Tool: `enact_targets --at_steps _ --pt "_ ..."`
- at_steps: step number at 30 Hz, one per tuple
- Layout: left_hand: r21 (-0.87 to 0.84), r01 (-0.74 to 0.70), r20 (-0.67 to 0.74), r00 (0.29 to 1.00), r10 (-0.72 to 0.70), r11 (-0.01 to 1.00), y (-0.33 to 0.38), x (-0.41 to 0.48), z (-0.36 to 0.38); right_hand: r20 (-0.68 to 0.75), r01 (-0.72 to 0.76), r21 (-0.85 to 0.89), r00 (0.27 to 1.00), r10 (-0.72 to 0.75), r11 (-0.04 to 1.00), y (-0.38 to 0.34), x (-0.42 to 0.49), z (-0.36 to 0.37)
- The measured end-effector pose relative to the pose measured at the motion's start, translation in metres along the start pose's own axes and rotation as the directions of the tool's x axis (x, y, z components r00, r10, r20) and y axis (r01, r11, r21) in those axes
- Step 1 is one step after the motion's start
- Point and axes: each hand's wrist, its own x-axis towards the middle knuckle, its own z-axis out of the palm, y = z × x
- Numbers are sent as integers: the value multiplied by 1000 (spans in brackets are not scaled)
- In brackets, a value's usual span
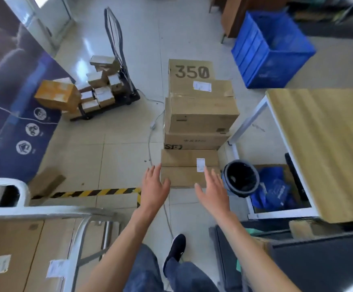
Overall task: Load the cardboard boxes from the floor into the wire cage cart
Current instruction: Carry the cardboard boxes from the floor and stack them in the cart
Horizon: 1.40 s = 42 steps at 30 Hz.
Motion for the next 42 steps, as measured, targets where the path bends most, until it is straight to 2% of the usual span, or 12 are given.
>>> enact_targets --at_steps 4,11,13,17,21,26,32,36,42 --pt "30 -11 53 999 9 1000 16 43 19 -6 -47 12 999 47 999 11 41 -16" --pt "6 63 127 990 -63 998 19 150 47 58 -119 -4 991 119 993 17 130 -17" --pt "-12 85 165 983 -82 996 14 185 63 64 -162 14 985 161 987 22 156 -10" --pt "90 131 228 962 -148 987 -5 252 106 121 -239 -18 963 240 971 42 222 17" --pt "107 215 300 924 -237 971 -41 298 151 189 -276 -15 943 273 961 73 282 56" --pt "156 336 357 858 -370 929 -114 350 220 218 -370 16 908 358 929 144 365 121" --pt "141 512 311 790 -529 847 -216 415 315 227 -396 3 894 385 918 260 461 215" --pt "135 551 302 769 -564 824 -283 459 381 238 -462 61 868 436 885 343 522 273" --pt "-1 598 279 769 -575 801 -349 508 462 159 -551 118 832 532 826 430 580 350"
